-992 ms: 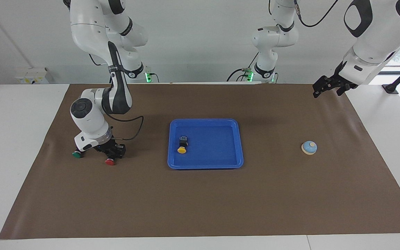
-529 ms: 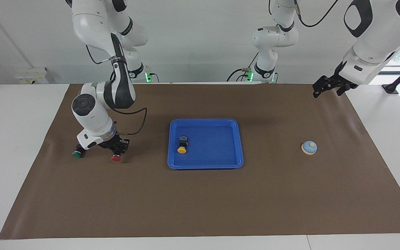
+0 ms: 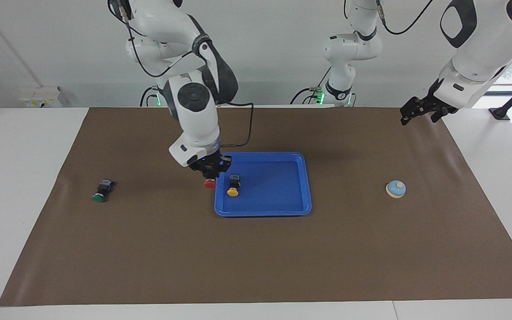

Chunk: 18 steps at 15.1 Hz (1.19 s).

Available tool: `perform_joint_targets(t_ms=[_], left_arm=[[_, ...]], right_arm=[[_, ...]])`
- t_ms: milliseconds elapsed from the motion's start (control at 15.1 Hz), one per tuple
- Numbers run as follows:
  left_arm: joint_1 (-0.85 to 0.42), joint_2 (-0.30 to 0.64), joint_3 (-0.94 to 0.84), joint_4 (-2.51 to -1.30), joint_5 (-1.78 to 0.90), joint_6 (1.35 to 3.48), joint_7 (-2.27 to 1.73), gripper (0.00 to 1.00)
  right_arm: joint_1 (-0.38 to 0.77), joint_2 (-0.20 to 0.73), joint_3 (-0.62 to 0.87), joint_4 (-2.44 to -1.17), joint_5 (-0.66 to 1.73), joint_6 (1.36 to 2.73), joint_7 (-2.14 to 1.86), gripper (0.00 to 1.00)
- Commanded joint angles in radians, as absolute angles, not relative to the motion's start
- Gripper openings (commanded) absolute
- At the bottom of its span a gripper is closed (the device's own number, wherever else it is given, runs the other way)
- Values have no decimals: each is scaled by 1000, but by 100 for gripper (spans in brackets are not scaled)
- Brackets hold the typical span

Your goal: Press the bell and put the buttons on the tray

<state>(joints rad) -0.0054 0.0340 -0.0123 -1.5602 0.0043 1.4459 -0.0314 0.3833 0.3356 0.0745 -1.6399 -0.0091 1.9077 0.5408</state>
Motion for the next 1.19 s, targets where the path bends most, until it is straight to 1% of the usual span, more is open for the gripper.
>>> perform_joint_targets(t_ms=[0,66,198,331,463,860,992,1124], left_arm=[[-2,20,-12,-1568,-2,1433,-40,100],[-3,20,-12,-1568,-2,1433,-40,100],[-3,20,-12,-1568,-2,1433,-40,100],[-3,20,-12,-1568,-2,1433,-40,100],[-3,20,-12,-1568,-2,1433,-40,100],[-3,20,-12,-1568,-2,1433,-40,100],[-2,20,-12,-1568,-2,1433,-40,100],[-2,20,-12,-1568,-2,1433,-40,100]], right_arm=[[481,422,67,-1594,-1,1971,661,0],[507,443,69,-1601,-6,2015,696,0],[547,480,68,-1620,-6,2063,707,0],[551,468,67,-1725,-9,2170,701,0],[552,446,69,-1801,-11,2235,699,0],[565,443,69,-1802,-5,2218,724,0],[565,443,69,-1795,-5,2212,758,100],[563,446,68,-1744,-5,2139,782,100]])
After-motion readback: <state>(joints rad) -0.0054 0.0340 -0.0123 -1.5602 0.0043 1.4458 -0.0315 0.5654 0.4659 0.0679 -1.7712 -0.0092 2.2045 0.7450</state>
